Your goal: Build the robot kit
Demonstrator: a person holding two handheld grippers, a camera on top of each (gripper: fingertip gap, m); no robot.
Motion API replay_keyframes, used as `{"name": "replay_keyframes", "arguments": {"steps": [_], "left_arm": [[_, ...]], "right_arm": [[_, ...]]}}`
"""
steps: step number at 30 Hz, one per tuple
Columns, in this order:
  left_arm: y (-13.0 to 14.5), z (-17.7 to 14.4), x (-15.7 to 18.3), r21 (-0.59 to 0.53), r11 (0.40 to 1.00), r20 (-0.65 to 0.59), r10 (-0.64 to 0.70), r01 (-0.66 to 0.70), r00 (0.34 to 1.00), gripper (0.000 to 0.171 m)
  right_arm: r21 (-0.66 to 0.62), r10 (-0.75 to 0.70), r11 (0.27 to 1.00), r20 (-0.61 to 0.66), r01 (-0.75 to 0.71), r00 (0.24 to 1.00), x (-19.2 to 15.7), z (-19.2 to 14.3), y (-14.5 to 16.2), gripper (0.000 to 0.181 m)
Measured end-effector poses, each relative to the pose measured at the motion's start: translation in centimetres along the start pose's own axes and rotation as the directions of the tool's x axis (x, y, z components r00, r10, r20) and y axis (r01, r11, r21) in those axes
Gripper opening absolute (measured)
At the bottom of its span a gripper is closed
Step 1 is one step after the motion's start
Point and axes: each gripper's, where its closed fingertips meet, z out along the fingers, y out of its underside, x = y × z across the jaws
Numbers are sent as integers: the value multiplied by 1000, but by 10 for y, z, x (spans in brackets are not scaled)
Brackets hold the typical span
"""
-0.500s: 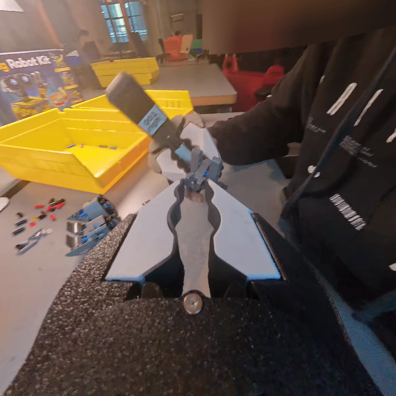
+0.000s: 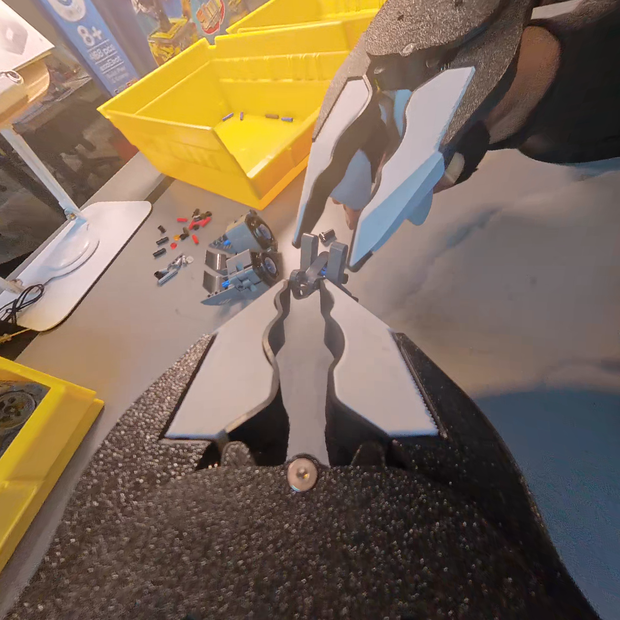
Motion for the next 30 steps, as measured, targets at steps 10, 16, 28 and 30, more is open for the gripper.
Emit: {"name": "replay_keyframes", "arguments": {"steps": [10, 16, 28, 30], "left_arm": [[11, 6, 18, -20, 1000, -111, -20, 18, 994, 14], [19, 2, 40, -44, 990, -221, 120, -133, 968, 13], [24, 3, 52, -51, 980, -266, 174, -195, 948, 8], [24, 4, 51, -58, 981, -260, 166, -187, 951, 4]], "right_arm": [[-105, 112, 990, 198, -92, 974, -3, 0, 32, 28], [-164, -20, 984, 261, 64, 965, -19, 0, 44, 28], [-152, -18, 986, 289, 64, 957, -23, -1, 44, 28], [-149, -16, 987, 296, 63, 955, -23, -1, 45, 28]]}}
